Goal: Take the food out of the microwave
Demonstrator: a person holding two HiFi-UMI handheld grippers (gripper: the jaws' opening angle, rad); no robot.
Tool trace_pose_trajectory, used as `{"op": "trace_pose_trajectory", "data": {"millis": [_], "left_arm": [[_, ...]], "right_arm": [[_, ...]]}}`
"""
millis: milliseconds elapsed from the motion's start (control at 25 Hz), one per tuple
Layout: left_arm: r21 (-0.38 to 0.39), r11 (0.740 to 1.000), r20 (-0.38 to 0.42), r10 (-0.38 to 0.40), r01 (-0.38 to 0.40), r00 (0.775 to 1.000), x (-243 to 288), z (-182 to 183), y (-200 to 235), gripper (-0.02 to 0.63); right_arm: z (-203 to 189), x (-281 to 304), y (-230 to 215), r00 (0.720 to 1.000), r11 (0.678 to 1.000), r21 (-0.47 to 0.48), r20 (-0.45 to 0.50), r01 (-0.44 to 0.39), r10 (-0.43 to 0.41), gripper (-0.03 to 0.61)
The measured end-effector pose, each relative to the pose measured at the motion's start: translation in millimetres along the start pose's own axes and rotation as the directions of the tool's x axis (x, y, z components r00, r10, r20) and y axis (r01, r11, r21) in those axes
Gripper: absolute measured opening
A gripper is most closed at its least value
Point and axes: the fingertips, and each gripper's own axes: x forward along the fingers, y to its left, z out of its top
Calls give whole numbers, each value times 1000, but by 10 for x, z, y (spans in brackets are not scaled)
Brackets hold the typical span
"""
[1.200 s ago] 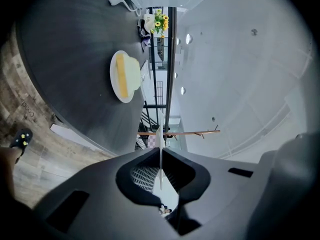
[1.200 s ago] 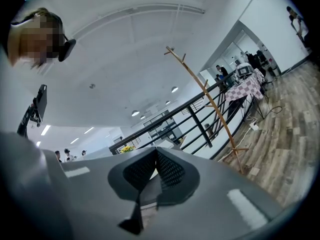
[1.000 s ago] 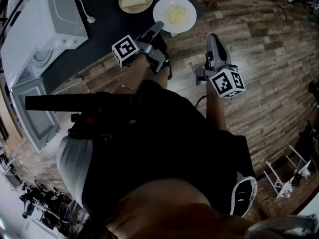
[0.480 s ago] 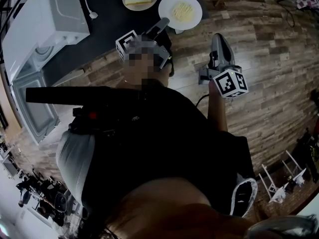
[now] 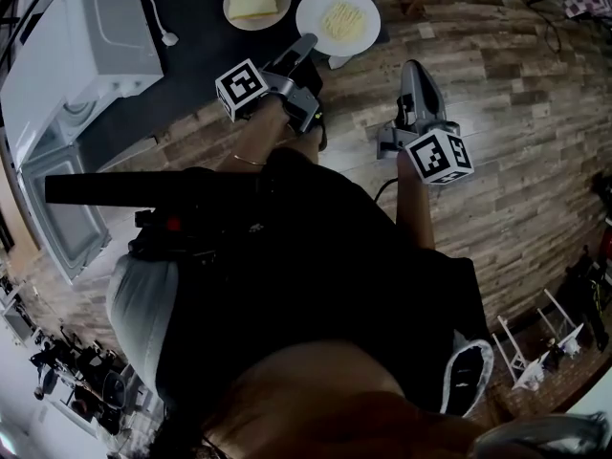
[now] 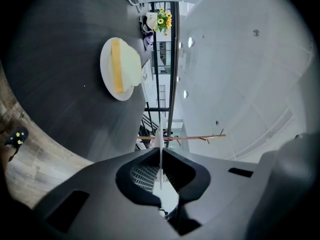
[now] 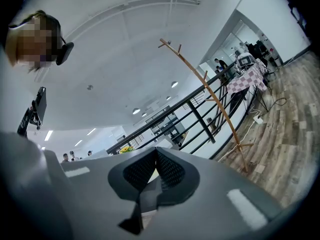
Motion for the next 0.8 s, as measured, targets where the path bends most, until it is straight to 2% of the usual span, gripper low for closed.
{"op": "trace_pose_trajectory", "data": {"millis": [160,480,800], "left_arm": [[-10,1000,-1,-20,20,1000,215,12,-41,17],[-8,1000,20,-11,11,1000,559,166,3,17],[-13,1000,105,-5,6,994,745,196,-28,17]], "right_arm": [[93,144,-132,1000,1000,0,-1,-6,6,0],[305,564,-297,999,999,-19,-10,-43,43,0],[518,785,-463,993,995,-11,-56,-102,102,0]]}}
